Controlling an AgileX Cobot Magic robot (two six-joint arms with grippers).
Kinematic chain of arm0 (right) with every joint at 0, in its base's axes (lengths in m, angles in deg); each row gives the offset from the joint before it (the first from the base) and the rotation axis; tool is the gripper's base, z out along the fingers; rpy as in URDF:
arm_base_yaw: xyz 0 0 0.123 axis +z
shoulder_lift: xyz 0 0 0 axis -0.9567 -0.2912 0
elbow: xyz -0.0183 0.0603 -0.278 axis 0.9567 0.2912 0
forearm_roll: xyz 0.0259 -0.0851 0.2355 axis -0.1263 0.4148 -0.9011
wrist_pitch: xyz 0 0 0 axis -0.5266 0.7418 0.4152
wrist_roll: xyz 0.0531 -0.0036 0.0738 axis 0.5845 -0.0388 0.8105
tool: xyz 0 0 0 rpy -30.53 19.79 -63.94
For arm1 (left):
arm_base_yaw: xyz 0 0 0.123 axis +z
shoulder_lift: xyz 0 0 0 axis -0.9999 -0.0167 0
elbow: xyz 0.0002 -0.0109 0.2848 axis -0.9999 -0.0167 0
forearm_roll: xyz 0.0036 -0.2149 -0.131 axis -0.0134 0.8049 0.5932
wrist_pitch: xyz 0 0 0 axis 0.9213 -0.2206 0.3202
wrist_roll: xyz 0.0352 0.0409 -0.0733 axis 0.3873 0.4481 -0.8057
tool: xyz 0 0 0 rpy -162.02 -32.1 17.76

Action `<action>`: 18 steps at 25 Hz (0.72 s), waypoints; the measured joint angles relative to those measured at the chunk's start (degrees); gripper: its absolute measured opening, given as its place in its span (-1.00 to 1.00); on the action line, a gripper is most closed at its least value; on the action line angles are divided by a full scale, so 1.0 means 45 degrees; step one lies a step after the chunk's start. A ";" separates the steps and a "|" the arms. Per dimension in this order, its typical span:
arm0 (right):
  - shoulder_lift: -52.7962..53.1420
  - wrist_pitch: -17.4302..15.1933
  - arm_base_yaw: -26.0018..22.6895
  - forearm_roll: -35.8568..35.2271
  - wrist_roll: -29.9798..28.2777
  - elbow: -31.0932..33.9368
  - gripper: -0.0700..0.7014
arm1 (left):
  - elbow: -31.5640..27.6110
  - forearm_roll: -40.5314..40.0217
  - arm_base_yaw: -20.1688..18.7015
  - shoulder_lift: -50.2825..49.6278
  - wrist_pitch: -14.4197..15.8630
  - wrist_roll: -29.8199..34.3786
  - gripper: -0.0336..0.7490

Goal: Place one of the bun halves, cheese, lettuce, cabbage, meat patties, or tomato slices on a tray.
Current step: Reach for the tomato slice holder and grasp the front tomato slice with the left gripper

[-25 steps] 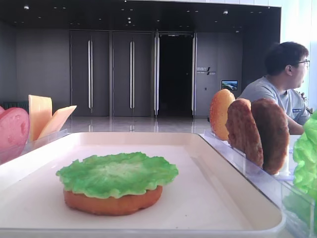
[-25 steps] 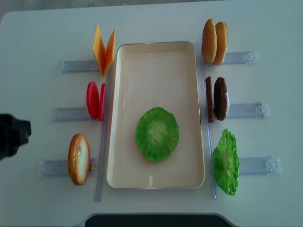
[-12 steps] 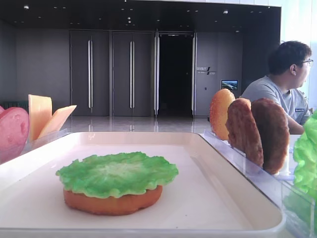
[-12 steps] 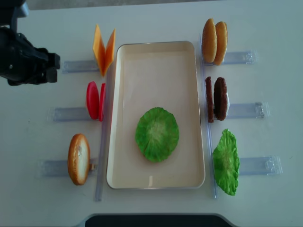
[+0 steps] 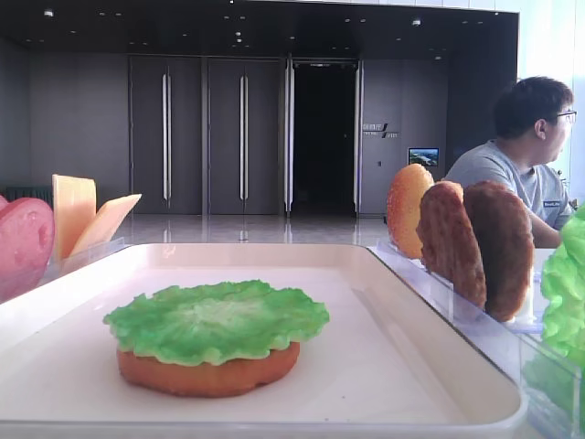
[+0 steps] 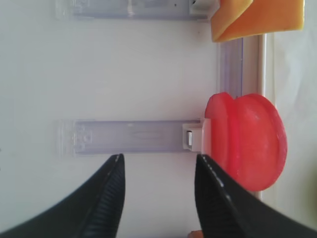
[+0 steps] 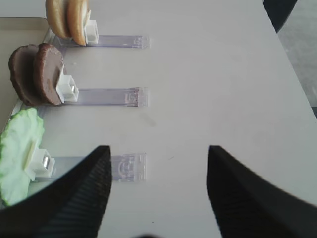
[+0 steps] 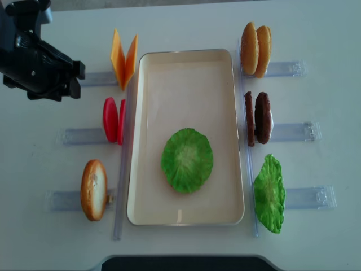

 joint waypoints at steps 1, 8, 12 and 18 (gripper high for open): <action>0.0000 0.0000 0.0000 0.0000 0.0000 0.0000 0.23 | 0.0000 0.0000 -0.0190 0.0000 0.0000 0.0000 -0.01; 0.0000 0.0000 0.0000 0.0000 0.0000 0.0000 0.23 | 0.0000 -0.0522 -0.2716 -0.0086 -0.0203 -0.1306 -0.01; 0.0000 0.0000 0.0000 0.0000 0.0000 0.0000 0.23 | 0.0000 -0.0955 -0.3905 -0.0111 -0.0298 -0.2574 -0.01; 0.0000 0.0000 0.0000 0.0000 0.0000 0.0000 0.23 | 0.0000 -0.1125 -0.4086 -0.0385 -0.0474 -0.3342 -0.01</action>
